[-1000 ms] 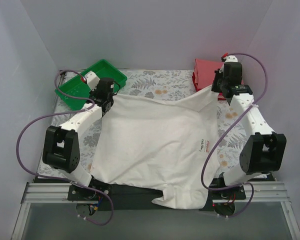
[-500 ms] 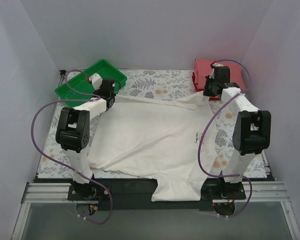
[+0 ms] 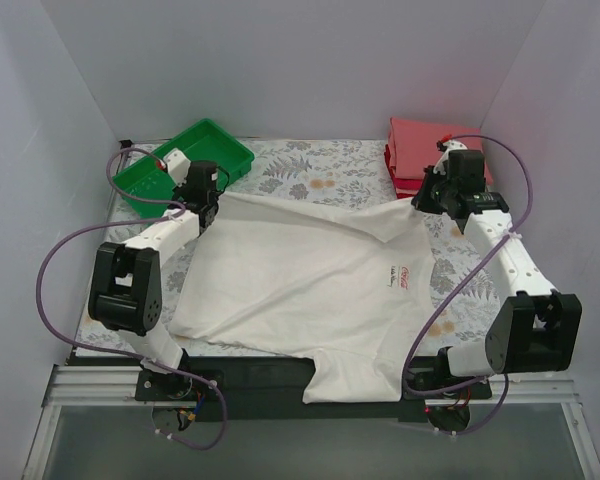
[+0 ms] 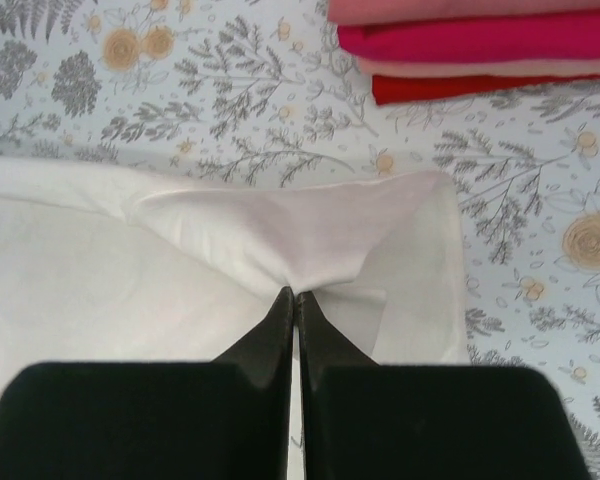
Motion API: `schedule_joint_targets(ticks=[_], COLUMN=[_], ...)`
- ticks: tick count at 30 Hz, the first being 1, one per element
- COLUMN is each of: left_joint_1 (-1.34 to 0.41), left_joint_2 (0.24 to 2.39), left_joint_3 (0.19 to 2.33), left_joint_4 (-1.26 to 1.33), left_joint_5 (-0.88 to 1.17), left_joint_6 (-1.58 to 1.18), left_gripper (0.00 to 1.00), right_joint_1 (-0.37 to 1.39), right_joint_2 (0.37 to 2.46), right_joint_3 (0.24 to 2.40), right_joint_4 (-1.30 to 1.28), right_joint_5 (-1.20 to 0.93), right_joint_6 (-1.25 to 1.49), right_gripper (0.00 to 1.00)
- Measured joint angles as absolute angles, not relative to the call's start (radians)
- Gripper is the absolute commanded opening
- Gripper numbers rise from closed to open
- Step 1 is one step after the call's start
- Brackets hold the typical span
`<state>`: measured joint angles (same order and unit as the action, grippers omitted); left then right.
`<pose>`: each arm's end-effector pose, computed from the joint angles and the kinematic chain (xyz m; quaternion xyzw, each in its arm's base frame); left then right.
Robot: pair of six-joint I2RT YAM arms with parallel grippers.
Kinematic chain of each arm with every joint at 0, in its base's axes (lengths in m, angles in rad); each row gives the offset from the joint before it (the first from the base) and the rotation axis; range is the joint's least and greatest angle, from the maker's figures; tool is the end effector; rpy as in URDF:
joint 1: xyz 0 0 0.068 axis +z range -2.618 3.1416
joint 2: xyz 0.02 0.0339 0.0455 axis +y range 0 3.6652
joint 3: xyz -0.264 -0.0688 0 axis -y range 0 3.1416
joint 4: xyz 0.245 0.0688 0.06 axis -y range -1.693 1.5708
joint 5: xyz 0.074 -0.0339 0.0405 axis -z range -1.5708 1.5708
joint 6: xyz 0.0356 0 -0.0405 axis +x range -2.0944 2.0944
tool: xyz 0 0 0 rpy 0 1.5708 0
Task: Fold and stack the t-shirts
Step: Fold the tshirt
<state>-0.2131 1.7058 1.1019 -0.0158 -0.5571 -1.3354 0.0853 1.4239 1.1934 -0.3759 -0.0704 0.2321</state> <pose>0.3716 -0.0611 0.2248 -0.5615 0.6567 -0.1330 0.4856 0.3222 0.0301 0.3147 0.0487 0.8842 0.1040 0.4527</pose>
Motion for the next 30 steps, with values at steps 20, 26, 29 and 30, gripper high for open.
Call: schedule_joint_targets(ticks=[20, 26, 29, 30], left_joint_1=[-0.2, -0.199, -0.199, -0.199], left_joint_2=[1.508, 1.491, 1.485, 1.483], left_joint_3=[0.962, 0.953, 0.938, 0.933], left_joint_4=[-0.105, -0.158, -0.19, -0.205], left_joint_5=[-0.533, -0.536, -0.541, -0.543], left_joint_6=[-1.356, -1.358, -1.368, -1.371], left_gripper=[0.0, 0.0, 0.0, 0.0], right_joint_1=[0.085, 0.085, 0.085, 0.085], right_joint_2=[0.921, 0.808, 0.776, 0.77], right_joint_3=[0.82, 0.757, 0.725, 0.71], right_joint_4=[-0.527, -0.563, -0.583, -0.586], right_joint_5=[-0.289, -0.346, -0.366, -0.369], right_joint_6=[0.329, 0.376, 0.395, 0.4], right_gripper=[0.02, 0.02, 0.03, 0.03])
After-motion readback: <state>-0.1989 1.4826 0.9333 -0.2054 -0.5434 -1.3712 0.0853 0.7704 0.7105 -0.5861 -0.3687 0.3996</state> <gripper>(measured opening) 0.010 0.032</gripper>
